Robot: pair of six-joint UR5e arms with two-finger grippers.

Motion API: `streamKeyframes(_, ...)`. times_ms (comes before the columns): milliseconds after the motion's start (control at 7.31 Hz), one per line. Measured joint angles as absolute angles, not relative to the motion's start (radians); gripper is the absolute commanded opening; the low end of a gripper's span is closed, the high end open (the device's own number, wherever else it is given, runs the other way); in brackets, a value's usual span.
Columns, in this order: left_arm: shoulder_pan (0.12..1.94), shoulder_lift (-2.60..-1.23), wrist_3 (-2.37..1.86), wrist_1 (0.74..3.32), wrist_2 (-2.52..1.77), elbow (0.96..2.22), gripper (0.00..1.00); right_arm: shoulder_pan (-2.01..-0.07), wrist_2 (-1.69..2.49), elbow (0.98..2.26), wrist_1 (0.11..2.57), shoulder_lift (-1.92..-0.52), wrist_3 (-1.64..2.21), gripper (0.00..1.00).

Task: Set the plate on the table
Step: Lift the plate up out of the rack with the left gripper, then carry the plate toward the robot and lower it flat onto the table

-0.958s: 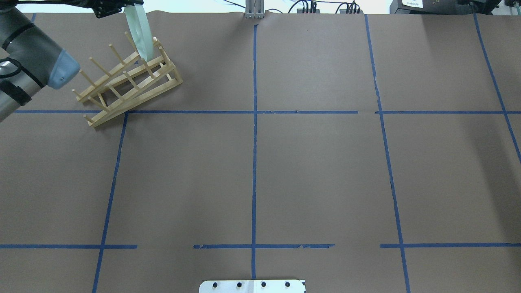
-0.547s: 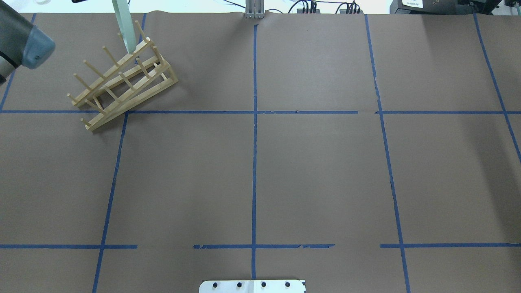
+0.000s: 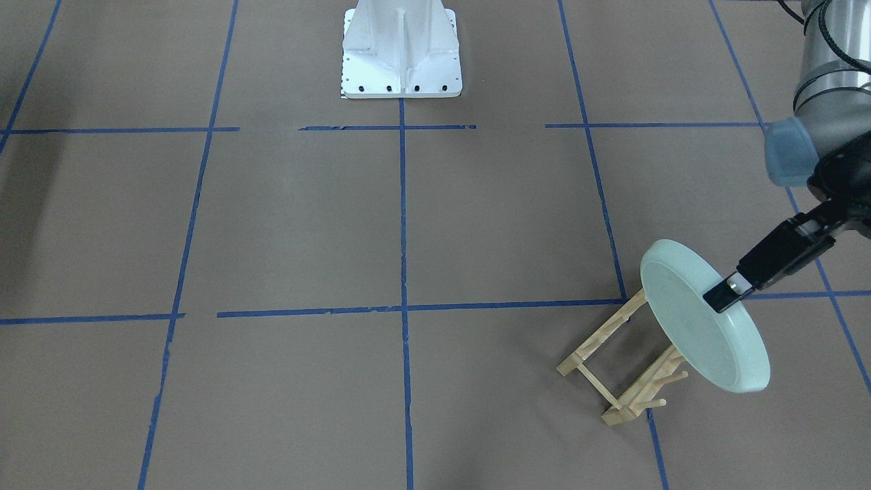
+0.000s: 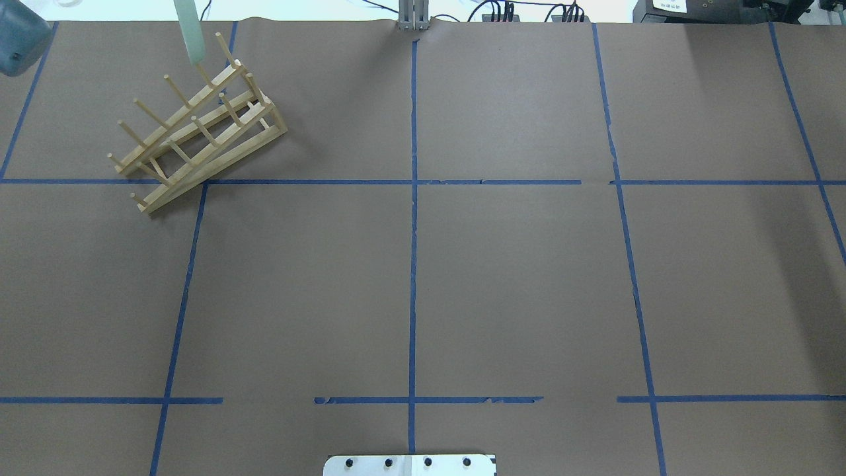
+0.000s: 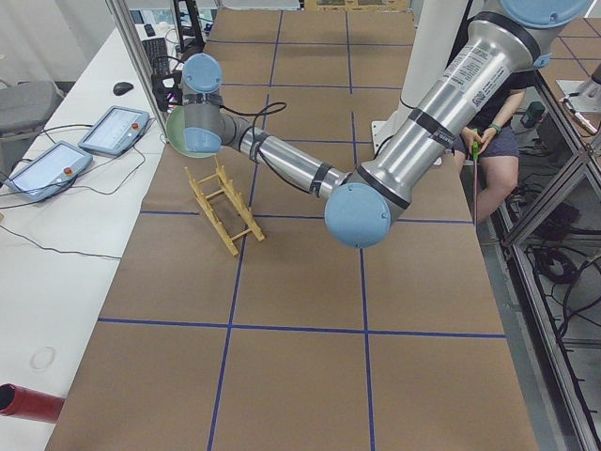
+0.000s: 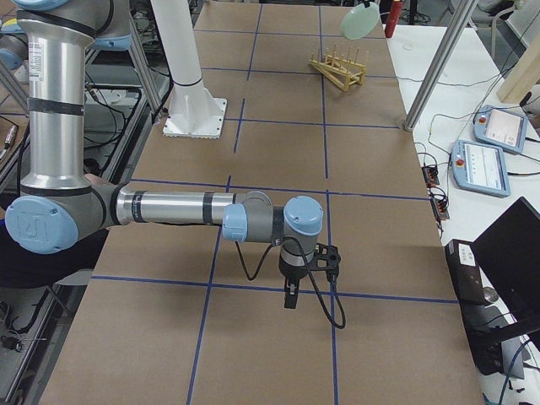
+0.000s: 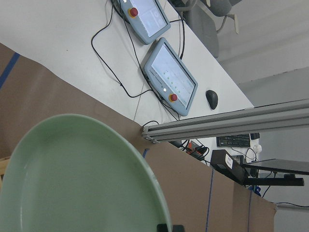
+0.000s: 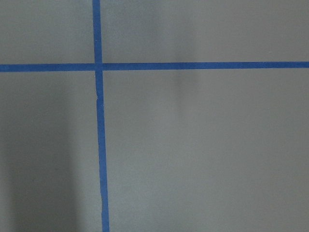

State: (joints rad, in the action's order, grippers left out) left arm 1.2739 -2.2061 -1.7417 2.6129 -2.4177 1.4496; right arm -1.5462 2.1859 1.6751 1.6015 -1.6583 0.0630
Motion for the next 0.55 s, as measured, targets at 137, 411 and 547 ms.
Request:
streamKeyframes(137, 1.271, -2.206, -1.721, 2.507, -2.428, 1.544, 0.00, -1.546, 2.186, 1.675, 1.601, -1.658, 0.063, 1.00)
streamKeyframes(411, 1.240, -2.207, -1.607, 2.258, -2.422, 1.741, 0.00, -1.546, 2.186, 1.675, 1.601, -1.658, 0.063, 1.00)
streamKeyframes(547, 1.197, -2.207, -1.546, 2.135, -2.386, 1.829, 0.00, -1.546, 2.186, 1.675, 1.601, -1.658, 0.063, 1.00)
